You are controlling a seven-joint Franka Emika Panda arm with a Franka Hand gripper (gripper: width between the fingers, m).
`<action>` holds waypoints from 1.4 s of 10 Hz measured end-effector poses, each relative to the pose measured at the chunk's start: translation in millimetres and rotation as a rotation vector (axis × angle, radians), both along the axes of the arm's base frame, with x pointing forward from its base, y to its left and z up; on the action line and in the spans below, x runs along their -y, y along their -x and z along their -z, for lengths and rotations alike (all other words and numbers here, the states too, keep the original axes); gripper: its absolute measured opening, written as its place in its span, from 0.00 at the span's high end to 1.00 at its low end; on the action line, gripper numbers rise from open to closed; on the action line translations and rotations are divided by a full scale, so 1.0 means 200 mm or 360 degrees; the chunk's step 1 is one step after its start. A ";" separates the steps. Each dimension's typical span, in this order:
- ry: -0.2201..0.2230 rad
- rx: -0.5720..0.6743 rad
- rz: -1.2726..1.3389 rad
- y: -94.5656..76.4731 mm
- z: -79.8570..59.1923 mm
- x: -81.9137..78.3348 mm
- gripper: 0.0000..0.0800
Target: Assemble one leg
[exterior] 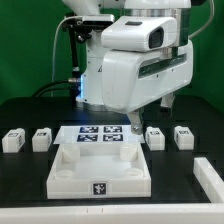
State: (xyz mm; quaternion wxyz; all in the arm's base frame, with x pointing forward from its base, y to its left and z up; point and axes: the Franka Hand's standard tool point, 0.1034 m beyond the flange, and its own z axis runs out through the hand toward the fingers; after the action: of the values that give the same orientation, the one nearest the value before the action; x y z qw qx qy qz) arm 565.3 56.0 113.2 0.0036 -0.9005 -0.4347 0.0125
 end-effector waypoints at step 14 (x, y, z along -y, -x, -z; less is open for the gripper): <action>0.0000 -0.0016 -0.0131 0.09 0.03 0.01 0.19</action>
Offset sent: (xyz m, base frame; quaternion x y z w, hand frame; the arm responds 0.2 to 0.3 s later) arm 0.0000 0.0000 0.0000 0.0000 0.0000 0.0000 1.0000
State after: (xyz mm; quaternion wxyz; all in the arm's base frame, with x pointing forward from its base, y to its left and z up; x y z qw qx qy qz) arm 546.9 54.2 107.0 0.0053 -0.8818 -0.4713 0.0173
